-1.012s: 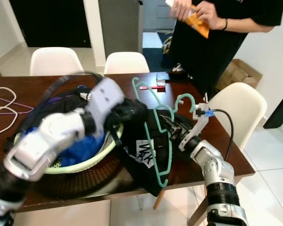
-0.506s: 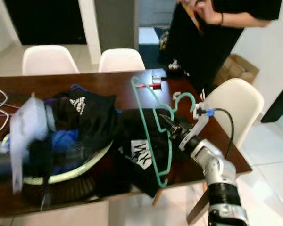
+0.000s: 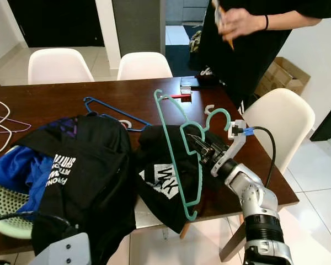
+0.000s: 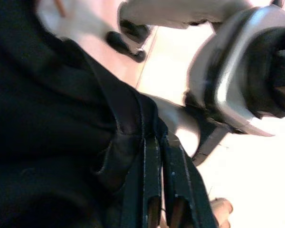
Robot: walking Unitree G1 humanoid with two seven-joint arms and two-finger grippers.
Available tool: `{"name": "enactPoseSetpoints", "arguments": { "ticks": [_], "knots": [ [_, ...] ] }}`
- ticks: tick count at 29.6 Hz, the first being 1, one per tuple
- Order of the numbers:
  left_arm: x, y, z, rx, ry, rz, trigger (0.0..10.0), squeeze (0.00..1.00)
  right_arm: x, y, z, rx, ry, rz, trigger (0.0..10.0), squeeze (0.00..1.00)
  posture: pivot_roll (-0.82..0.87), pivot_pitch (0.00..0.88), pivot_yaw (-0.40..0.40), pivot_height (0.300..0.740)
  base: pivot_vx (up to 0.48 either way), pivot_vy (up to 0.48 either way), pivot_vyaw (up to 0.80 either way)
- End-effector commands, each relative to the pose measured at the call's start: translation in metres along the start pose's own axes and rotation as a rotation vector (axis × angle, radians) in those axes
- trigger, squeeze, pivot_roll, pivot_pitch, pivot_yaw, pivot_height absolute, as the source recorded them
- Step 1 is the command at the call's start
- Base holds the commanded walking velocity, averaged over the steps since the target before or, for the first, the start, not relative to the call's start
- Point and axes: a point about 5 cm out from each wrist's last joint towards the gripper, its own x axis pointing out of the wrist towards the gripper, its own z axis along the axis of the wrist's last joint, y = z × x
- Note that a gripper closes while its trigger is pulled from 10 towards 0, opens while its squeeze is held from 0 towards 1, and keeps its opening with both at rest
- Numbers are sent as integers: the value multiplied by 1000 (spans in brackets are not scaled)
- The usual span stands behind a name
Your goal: Hang hanger
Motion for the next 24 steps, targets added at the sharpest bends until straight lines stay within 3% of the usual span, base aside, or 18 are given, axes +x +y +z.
{"name": "enactPoseSetpoints", "arguments": {
  "ticks": [1,7,11,12,16,17,18,19,20,21,22,24],
  "knots": [
    [-3,4,2,5,-23,27,10000,1000,1,1,1,0,1,0,10000,0,120,83,-50,740,0,0,0],
    [-11,14,16,43,-111,101,10000,1000,1,1,1,-1,0,-2,10000,0,120,82,-52,740,0,0,0],
    [-34,35,36,90,-238,226,10000,1000,2,2,1,-2,1,0,10000,0,123,80,-58,740,0,0,0],
    [-34,35,36,90,-238,226,10000,1000,2,2,1,-2,1,0,10000,0,123,80,-58,740,0,0,0],
    [-69,71,57,154,-325,520,10000,1000,2,2,2,-3,3,0,10000,0,127,79,-61,740,0,0,0],
    [-69,71,57,154,-325,520,10000,1000,2,2,2,-3,3,0,10000,0,127,79,-61,740,0,0,0],
    [-69,87,59,139,-324,655,10000,1000,2,2,2,-2,2,0,10000,0,128,78,-65,740,0,0,0],
    [-69,87,59,139,-324,655,10000,1000,2,2,2,-2,2,0,10000,0,128,78,-65,740,0,0,0],
    [-68,96,60,129,-320,744,10000,1000,2,1,2,-2,1,-1,10000,0,128,78,-65,740,0,0,0],
    [-58,104,63,90,-350,799,10000,0,2,1,2,-2,1,-2,10000,0,117,75,-69,740,0,0,0],
    [-51,107,67,64,-373,825,10000,0,2,1,2,-3,1,-2,10000,0,117,75,-69,740,0,0,0],
    [-51,107,67,64,-373,825,10000,0,2,1,2,-3,1,-2,10000,0,117,75,-69,740,0,0,0]
  ]
}}
